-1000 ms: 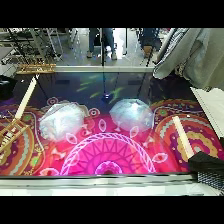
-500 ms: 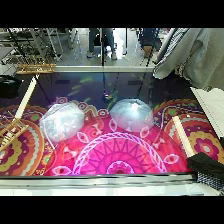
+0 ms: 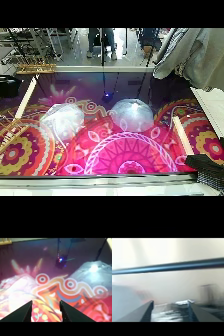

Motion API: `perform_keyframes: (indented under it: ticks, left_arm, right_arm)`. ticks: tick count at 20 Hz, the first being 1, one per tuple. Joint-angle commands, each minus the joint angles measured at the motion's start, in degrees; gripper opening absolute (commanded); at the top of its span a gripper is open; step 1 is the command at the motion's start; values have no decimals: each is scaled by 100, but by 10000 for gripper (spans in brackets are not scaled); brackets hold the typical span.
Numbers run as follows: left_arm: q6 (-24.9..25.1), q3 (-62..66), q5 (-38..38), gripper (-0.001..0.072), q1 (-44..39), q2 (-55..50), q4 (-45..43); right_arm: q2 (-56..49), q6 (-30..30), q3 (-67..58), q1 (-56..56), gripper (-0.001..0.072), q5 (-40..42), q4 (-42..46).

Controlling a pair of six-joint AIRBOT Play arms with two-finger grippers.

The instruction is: Fold the clothes and pants, and hang the long-sleeved shirts on hangers.

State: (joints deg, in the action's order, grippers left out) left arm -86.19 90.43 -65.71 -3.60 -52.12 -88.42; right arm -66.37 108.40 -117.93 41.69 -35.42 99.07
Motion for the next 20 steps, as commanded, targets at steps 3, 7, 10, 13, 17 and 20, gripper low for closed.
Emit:
perform_keyframes:
  ticks: [3,7,10,13,17,20]
  left_arm:
    - [-184,-2,-758,349,7,0,-1617]
    - [-1115,-2,-1281,350,7,9,-2940]
    - [-1113,-2,-1283,350,4,-4,-2852]
    - [-1115,-2,-1283,350,4,-4,-2855]
    - [-1113,-2,-1283,350,4,-4,-2855]
    - [-1113,-2,-1283,350,4,-4,-2855]
  right_arm:
    - [151,-1499,739,-2704,430,-2796,-2415]
    - [-42,-1978,1891,-4450,430,-3921,-2275]
    - [-114,-2894,2072,-5163,434,-2581,-2057]
    - [-114,-2918,2072,-5449,433,-1727,-2100]
    - [-114,-2918,2072,-5490,433,-1390,-2098]
    - [-114,-2918,2072,-5490,433,-1390,-2100]
